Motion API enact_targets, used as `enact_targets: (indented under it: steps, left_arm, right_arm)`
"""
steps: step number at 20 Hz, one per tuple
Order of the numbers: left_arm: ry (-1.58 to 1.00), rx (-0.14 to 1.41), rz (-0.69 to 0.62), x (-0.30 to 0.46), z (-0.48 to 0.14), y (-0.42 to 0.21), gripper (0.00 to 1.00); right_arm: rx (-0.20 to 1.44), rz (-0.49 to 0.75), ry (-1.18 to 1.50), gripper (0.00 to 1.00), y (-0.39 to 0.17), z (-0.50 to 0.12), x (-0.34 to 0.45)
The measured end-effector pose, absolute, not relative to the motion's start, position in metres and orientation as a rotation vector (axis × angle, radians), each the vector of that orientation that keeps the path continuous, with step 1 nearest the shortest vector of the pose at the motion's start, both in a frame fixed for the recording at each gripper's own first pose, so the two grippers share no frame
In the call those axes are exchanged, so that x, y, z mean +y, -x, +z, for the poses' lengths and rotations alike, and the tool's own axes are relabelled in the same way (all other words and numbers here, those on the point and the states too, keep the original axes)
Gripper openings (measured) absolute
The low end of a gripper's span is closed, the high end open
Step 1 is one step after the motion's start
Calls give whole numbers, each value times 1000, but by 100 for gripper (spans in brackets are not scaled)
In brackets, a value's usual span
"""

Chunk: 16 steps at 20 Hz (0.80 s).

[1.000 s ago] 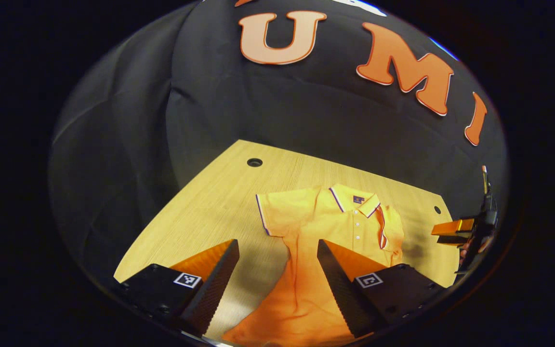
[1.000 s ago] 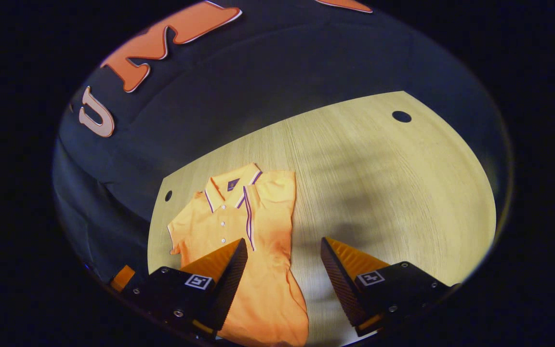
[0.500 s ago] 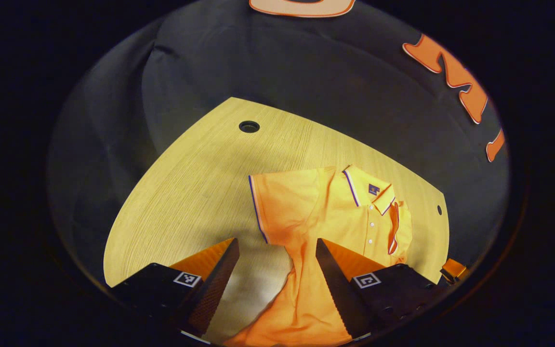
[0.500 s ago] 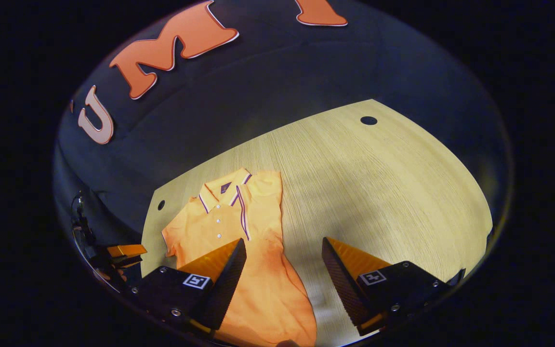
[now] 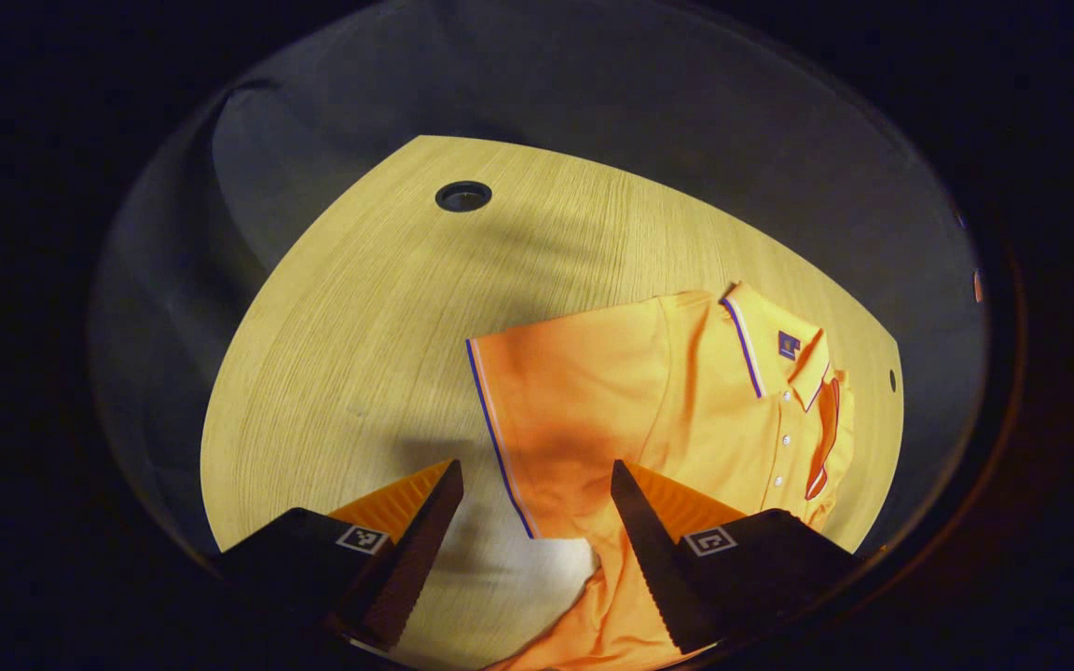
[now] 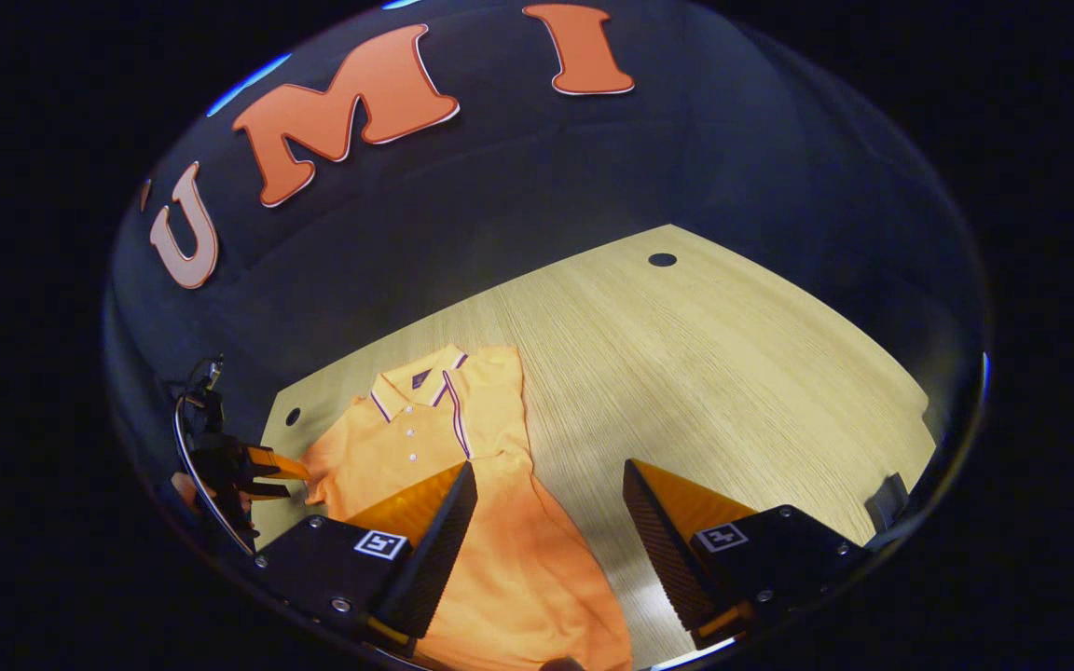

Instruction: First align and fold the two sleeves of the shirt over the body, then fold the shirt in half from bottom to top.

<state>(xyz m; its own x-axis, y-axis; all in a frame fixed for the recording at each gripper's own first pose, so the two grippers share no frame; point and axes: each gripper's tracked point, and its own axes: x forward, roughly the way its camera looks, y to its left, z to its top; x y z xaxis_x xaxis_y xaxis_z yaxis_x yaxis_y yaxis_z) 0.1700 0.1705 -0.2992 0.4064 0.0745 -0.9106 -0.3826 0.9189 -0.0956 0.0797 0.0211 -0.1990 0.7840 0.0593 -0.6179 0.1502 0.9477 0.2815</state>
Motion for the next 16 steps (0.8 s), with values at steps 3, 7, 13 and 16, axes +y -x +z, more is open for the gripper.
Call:
enact_targets:
  steps: [3,7,13,16]
  left_arm:
    - [264,1128,323,180,-306,-179,98]
    - [217,1154,351,184,-318,-188,94]
    - [210,1126,300,178,-320,-200,43]
    - [237,1108,217,166,-317,-203,14]
  right_arm:
    - [673,-58,-307,97,-64,-198,22]
    - [686,-54,-287,97,-52,-201,24]
    - [699,-54,-298,97,-41,-205,23]
    - [700,-51,-308,97,-39,-206,23]
